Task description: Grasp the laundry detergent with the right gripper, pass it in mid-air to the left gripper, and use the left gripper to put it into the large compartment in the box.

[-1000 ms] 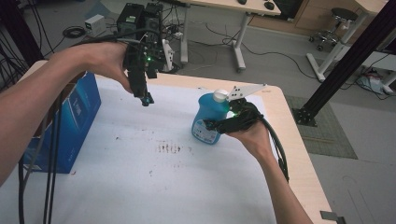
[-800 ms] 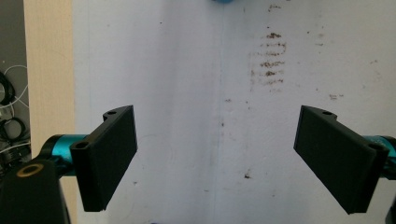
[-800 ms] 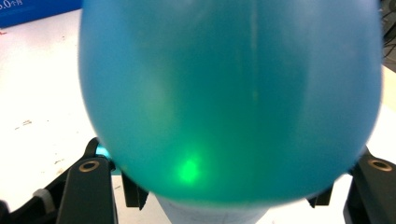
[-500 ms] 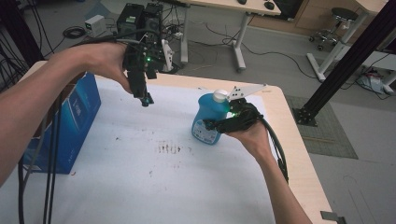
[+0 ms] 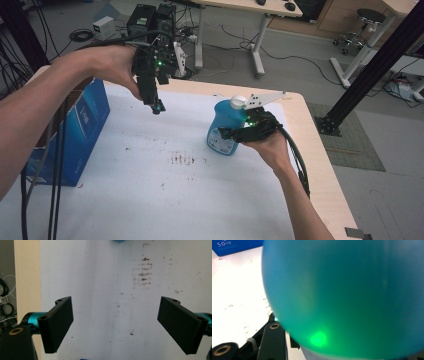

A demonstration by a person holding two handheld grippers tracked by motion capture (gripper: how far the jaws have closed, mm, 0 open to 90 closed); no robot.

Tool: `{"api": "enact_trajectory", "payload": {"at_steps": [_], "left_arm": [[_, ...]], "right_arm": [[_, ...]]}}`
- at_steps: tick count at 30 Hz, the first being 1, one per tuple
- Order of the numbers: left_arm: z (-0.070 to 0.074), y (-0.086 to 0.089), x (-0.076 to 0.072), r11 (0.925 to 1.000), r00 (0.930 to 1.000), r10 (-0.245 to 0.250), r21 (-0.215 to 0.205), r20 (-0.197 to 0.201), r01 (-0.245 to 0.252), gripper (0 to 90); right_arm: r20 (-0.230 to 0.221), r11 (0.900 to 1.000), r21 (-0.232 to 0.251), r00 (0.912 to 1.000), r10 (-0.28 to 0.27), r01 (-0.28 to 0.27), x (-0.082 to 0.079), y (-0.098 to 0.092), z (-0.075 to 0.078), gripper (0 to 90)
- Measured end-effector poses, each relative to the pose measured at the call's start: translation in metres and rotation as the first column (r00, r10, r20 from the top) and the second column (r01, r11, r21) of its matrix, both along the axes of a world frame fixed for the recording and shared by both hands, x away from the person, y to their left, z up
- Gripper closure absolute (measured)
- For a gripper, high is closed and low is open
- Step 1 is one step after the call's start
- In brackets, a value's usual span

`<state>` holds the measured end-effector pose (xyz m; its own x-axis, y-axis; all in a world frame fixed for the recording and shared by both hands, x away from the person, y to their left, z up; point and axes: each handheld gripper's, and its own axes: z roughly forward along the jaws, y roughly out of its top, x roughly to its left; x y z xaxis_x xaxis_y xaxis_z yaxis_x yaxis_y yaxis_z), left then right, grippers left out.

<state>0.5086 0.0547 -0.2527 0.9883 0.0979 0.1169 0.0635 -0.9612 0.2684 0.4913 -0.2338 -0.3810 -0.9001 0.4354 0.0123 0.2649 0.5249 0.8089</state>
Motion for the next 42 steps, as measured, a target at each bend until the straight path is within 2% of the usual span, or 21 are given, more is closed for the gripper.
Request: {"api": "enact_trajectory", "payload": {"at_steps": [4, 5, 7, 9, 11, 12, 13, 14, 16, 18, 20, 22, 23, 26, 27, 29, 31, 32, 33, 39, 42], "left_arm": [[0.004, -0.001, -0.003, 0.9999, 1.0000, -0.006, -0.016, 0.000, 0.006, 13.4], [0.008, -0.002, -0.005, 0.9991, 0.9999, -0.012, -0.042, 0.000, 0.012, 13.4], [0.010, -0.003, -0.006, 0.9985, 0.9998, -0.018, -0.053, -0.002, 0.017, 13.4], [0.018, -0.007, -0.012, 0.9944, 0.9992, -0.035, -0.100, -0.021, 0.032, 13.4], [0.021, -0.009, -0.015, 0.9927, 0.9988, -0.042, -0.114, -0.026, 0.039, 13.4], [0.023, -0.011, -0.017, 0.9907, 0.9981, -0.053, -0.127, -0.033, 0.048, 13.4], [0.026, -0.013, -0.020, 0.9890, 0.9973, -0.063, -0.136, -0.039, 0.057, 13.4], [0.028, -0.016, -0.024, 0.9869, 0.9966, -0.069, -0.149, -0.045, 0.061, 13.4], [0.034, -0.025, -0.033, 0.9838, 0.9936, -0.084, -0.165, -0.076, 0.071, 13.4], [0.036, -0.028, -0.036, 0.9838, 0.9925, -0.093, -0.161, -0.079, 0.079, 13.3], [0.038, -0.036, -0.045, 0.9865, 0.9921, -0.095, -0.142, -0.082, 0.083, 13.4], [0.040, -0.041, -0.050, 0.9878, 0.9923, -0.090, -0.135, -0.085, 0.078, 13.4], [0.040, -0.041, -0.050, 0.9878, 0.9923, -0.090, -0.135, -0.085, 0.078, 13.4], [0.041, -0.047, -0.057, 0.9896, 0.9930, -0.079, -0.127, -0.088, 0.067, 13.3], [0.040, -0.051, -0.060, 0.9922, 0.9938, -0.069, -0.110, -0.087, 0.059, 13.3], [0.039, -0.053, -0.062, 0.9936, 0.9946, -0.062, -0.100, -0.083, 0.054, 13.4], [0.035, -0.055, -0.066, 0.9942, 0.9949, -0.051, -0.099, -0.088, 0.042, 13.3], [0.035, -0.055, -0.066, 0.9942, 0.9949, -0.051, -0.099, -0.088, 0.042, 13.4], [0.031, -0.057, -0.068, 0.9949, 0.9950, -0.044, -0.095, -0.090, 0.035, 13.4], [0.022, -0.057, -0.070, 0.9962, 0.9948, -0.016, -0.086, -0.100, 0.008, 13.4], [0.019, -0.057, -0.070, 0.9965, 0.9949, -0.023, -0.082, -0.099, 0.015, 13.4]], "right_arm": [[0.003, 1.000, -0.017, 1.0000, 0.003, -0.003, -0.001, 0.002, 0.002, 46.4], [0.006, 1.000, -0.027, 0.9999, 0.008, -0.008, -0.002, 0.003, 0.003, 46.5], [0.006, 0.999, -0.032, 0.9995, 0.031, -0.031, -0.005, 0.005, 0.006, 46.7], [0.010, 0.997, -0.038, 0.9981, 0.061, -0.061, -0.008, 0.008, 0.010, 46.8], [0.011, 0.996, -0.043, 0.9968, 0.080, -0.079, -0.009, 0.009, 0.012, 46.7], [0.010, 0.991, -0.051, 0.9922, 0.125, -0.124, -0.013, 0.014, 0.018, 46.7], [0.009, 0.987, -0.054, 0.9888, 0.149, -0.148, -0.016, 0.017, 0.021, 46.7], [0.009, 0.987, -0.054, 0.9888, 0.149, -0.148, -0.016, 0.017, 0.021, 46.7], [0.016, 0.977, -0.054, 0.9785, 0.205, -0.204, -0.024, 0.027, 0.032, 46.6], [0.011, 0.974, -0.049, 0.9748, 0.223, -0.222, -0.027, 0.030, 0.036, 46.6], [0.025, 0.963, -0.037, 0.9627, 0.270, -0.269, -0.034, 0.040, 0.045, 46.5], [0.027, 0.955, -0.032, 0.9548, 0.296, -0.295, -0.039, 0.046, 0.050, 46.5], [0.027, 0.955, -0.032, 0.9548, 0.296, -0.295, -0.039, 0.046, 0.050, 46.5], [0.027, 0.946, -0.037, 0.9456, 0.324, -0.323, -0.043, 0.056, 0.055, 46.5], [0.022, 0.941, -0.034, 0.9407, 0.339, -0.338, -0.045, 0.062, 0.056, 46.5], [0.015, 0.937, -0.030, 0.9369, 0.349, -0.349, -0.046, 0.066, 0.056, 46.4], [0.014, 0.931, -0.030, 0.9307, 0.365, -0.365, -0.047, 0.071, 0.055, 46.4], [0.014, 0.931, -0.030, 0.9307, 0.365, -0.365, -0.047, 0.071, 0.055, 46.4], [0.010, 0.926, -0.030, 0.9260, 0.377, -0.377, -0.048, 0.075, 0.053, 46.4], [0.002, 0.920, -0.028, 0.9203, 0.391, -0.391, -0.048, 0.082, 0.050, 46.4], [0.000, 0.918, -0.026, 0.9183, 0.396, -0.396, -0.049, 0.084, 0.049, 46.3]]}}
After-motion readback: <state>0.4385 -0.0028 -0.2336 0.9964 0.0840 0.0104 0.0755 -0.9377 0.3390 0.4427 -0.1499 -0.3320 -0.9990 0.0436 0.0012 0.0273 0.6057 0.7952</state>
